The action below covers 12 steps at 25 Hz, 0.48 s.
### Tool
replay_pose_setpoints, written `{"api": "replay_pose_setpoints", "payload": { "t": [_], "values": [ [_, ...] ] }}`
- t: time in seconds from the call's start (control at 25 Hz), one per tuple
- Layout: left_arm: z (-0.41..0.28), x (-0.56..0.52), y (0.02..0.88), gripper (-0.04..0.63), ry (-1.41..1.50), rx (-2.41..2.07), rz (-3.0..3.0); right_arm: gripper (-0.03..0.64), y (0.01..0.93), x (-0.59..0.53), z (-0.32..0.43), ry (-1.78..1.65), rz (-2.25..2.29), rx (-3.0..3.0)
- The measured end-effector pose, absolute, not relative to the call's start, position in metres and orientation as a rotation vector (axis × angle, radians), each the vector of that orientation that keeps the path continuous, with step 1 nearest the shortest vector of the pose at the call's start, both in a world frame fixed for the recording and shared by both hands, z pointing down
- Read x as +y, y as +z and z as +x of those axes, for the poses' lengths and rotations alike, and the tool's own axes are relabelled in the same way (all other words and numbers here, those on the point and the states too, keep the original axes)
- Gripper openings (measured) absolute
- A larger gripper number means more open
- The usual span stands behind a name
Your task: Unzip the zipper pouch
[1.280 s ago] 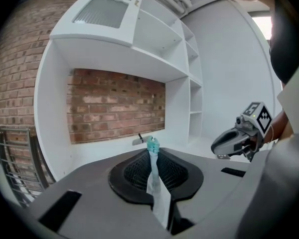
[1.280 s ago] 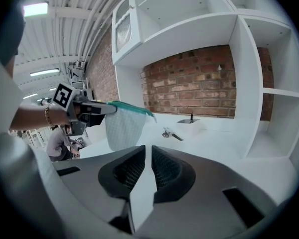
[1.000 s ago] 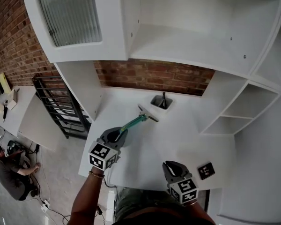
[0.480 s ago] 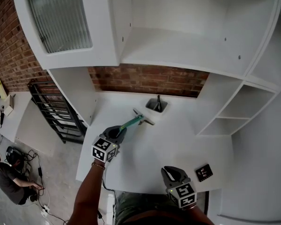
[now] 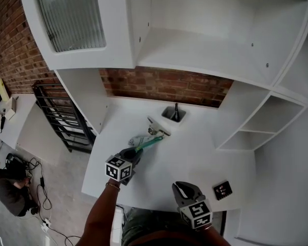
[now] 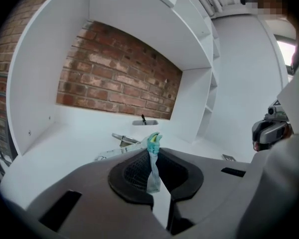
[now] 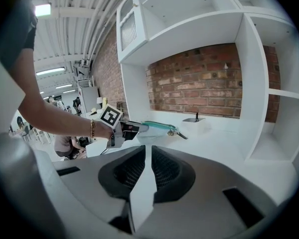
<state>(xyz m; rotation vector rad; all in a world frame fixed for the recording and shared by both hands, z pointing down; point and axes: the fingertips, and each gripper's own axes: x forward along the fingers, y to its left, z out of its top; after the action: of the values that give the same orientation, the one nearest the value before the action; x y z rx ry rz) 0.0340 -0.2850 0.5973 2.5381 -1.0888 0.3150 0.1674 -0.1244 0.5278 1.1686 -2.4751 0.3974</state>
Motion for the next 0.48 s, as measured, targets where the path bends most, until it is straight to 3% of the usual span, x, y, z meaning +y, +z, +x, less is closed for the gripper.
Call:
{"api": "replay_pose_setpoints", "payload": {
  "t": [0.48],
  "values": [
    [0.057,-0.243,0.651,0.023,0.522,-1.037,2.428,0.038,0.528,-0.113,0.153,0.370,1.092,-2.506]
  ]
}}
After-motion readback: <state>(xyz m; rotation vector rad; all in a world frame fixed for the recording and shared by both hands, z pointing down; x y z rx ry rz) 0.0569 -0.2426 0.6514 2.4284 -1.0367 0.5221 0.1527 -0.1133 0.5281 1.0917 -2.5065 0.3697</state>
